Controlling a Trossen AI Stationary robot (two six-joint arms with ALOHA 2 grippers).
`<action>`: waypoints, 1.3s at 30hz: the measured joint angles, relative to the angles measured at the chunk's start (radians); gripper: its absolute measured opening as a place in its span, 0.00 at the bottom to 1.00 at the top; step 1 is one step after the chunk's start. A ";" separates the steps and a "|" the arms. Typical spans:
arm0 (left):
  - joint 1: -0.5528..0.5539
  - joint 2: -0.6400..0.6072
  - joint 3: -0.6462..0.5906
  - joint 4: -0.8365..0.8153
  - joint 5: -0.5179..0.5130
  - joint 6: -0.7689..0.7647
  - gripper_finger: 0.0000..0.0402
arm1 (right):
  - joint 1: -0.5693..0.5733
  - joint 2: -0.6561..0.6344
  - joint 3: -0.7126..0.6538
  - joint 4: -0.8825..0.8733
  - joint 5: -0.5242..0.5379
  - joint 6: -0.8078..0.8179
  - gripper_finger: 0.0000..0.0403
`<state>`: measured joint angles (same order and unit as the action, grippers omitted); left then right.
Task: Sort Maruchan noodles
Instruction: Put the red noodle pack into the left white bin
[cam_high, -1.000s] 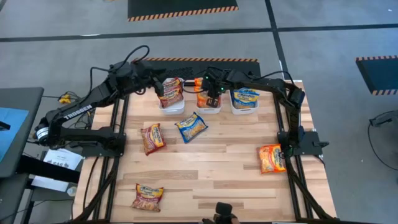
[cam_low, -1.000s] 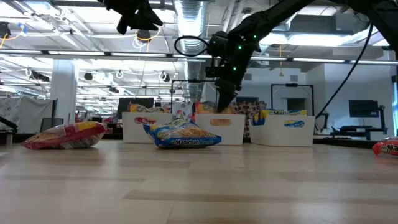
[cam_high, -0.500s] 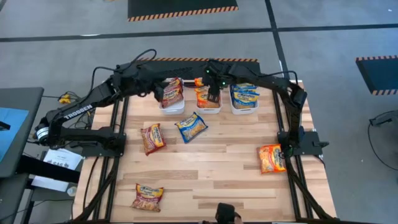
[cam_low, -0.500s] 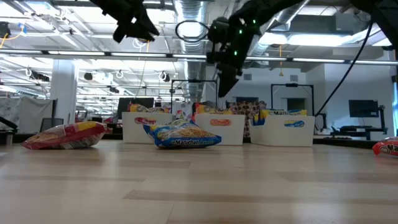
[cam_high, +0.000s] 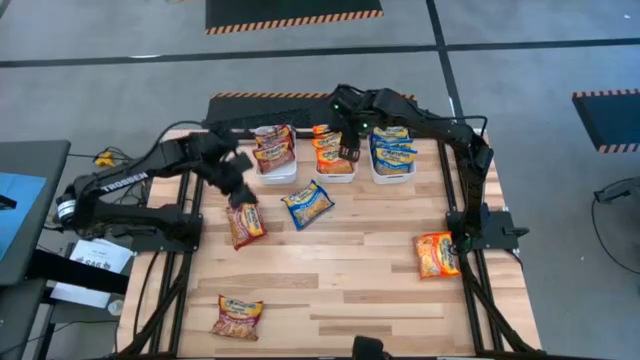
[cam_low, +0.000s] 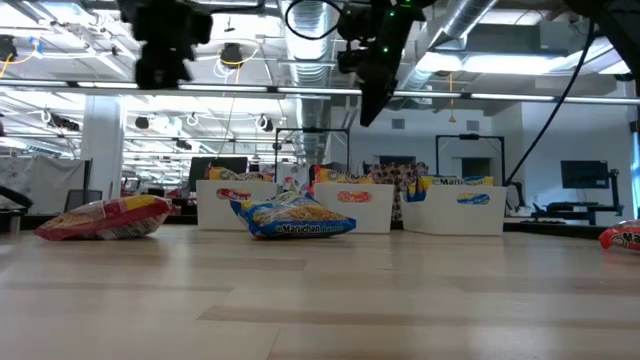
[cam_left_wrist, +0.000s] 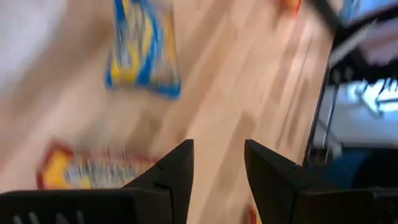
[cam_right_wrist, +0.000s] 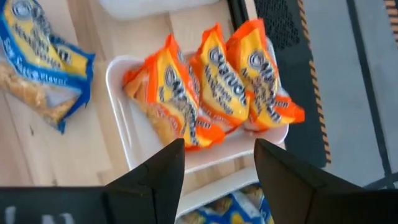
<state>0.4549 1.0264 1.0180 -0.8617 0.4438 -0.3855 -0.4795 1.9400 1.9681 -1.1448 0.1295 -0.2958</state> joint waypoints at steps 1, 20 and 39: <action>-0.024 0.000 0.000 -0.038 -0.005 -0.014 0.32 | 0.002 0.000 0.000 -0.016 0.000 0.000 0.54; -0.419 0.006 -0.146 -0.110 0.077 -0.227 0.39 | 0.089 0.001 0.000 -0.101 0.000 0.019 0.54; -0.836 0.009 -0.378 0.394 -0.121 -0.591 0.39 | 0.121 0.002 0.000 -0.098 -0.001 0.046 0.54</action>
<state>-0.3815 1.0349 0.6397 -0.4678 0.3233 -0.9769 -0.3580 1.9419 1.9682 -1.2424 0.1284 -0.2494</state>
